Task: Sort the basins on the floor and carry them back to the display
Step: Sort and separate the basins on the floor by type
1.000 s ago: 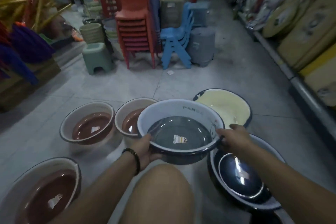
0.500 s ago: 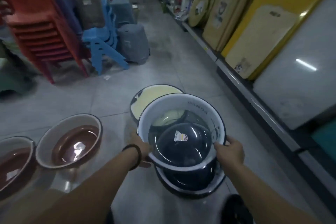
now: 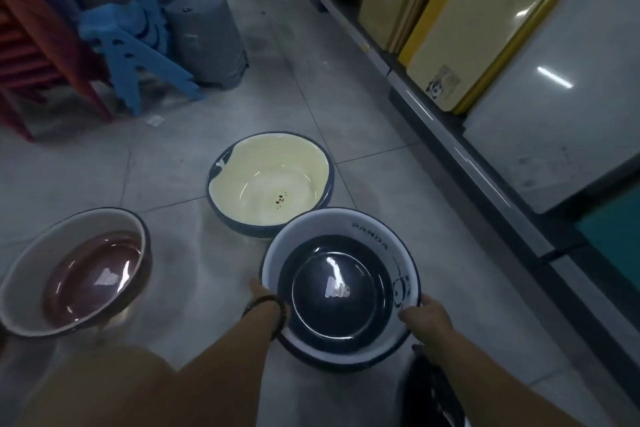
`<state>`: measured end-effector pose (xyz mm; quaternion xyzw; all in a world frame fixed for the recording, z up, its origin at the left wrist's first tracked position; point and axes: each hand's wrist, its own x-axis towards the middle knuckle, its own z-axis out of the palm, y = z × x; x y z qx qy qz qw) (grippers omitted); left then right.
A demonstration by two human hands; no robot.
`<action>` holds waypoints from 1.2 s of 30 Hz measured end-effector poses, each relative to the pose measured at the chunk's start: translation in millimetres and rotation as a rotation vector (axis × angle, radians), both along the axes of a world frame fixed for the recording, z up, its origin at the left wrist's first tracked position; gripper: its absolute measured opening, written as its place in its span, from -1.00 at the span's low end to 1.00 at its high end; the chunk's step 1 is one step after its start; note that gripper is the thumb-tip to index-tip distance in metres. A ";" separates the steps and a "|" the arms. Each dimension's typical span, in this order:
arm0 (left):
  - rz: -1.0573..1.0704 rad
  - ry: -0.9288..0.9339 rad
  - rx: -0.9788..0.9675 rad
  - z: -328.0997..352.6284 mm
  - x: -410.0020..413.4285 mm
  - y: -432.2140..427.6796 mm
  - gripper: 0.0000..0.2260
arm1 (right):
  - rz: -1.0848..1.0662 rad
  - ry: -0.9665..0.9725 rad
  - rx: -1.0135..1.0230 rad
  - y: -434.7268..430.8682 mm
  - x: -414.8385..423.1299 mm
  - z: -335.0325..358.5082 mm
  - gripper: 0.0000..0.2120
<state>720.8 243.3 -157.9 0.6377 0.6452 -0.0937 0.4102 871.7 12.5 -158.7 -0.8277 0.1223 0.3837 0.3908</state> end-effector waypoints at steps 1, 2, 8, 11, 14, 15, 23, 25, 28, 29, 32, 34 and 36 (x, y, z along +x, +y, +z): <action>0.026 -0.024 -0.013 -3.0 -3.8 -7.4 -0.37 | -0.008 0.026 0.000 3.1 0.7 -3.9 -0.74; 0.087 -0.089 -0.020 -6.5 -8.4 -16.9 -0.40 | -0.012 0.029 0.002 6.2 1.2 -10.1 -0.73; 0.232 -0.153 -0.166 -30.2 -12.1 -20.1 -0.49 | 0.046 -0.123 -0.154 22.0 1.2 -24.9 -0.74; 0.335 -0.149 -0.202 -32.9 -25.3 -11.2 -0.62 | 0.102 -0.063 -0.208 33.3 -10.0 -19.2 -0.60; 0.413 -0.110 -0.218 -34.7 -52.6 -2.5 -0.65 | 0.133 0.050 -0.150 51.0 -24.0 -14.7 -0.53; 0.391 -0.079 -0.194 -34.3 -64.6 1.2 -0.61 | 0.145 0.080 -0.125 58.1 -30.3 -13.3 -0.54; 0.275 0.191 -0.062 -30.3 -199.2 49.2 -0.30 | 0.504 0.080 0.005 120.7 -110.8 -17.3 -0.66; 0.323 0.133 -0.178 -21.0 -232.5 55.5 -0.31 | 0.568 0.067 -0.002 132.5 -127.7 -18.6 -0.64; 0.257 0.098 -0.221 -4.1 -268.7 61.9 -0.34 | 0.595 0.089 -0.011 148.7 -141.5 -21.0 -0.69; 0.231 0.086 -0.216 1.9 -276.6 65.8 -0.44 | 0.614 0.092 -0.034 155.7 -143.9 -17.3 -0.72; 0.241 0.070 -0.193 8.5 -294.8 93.6 -0.44 | 0.674 -0.108 -0.154 186.2 -147.5 -1.1 -0.67; 0.366 0.063 -0.168 8.0 -306.1 125.4 -0.29 | 0.694 -0.358 -0.246 211.2 -158.4 10.9 -0.56; 0.559 -0.052 -0.125 8.3 -309.4 158.2 -0.33 | 0.717 -0.501 -0.147 234.0 -182.5 19.9 -0.58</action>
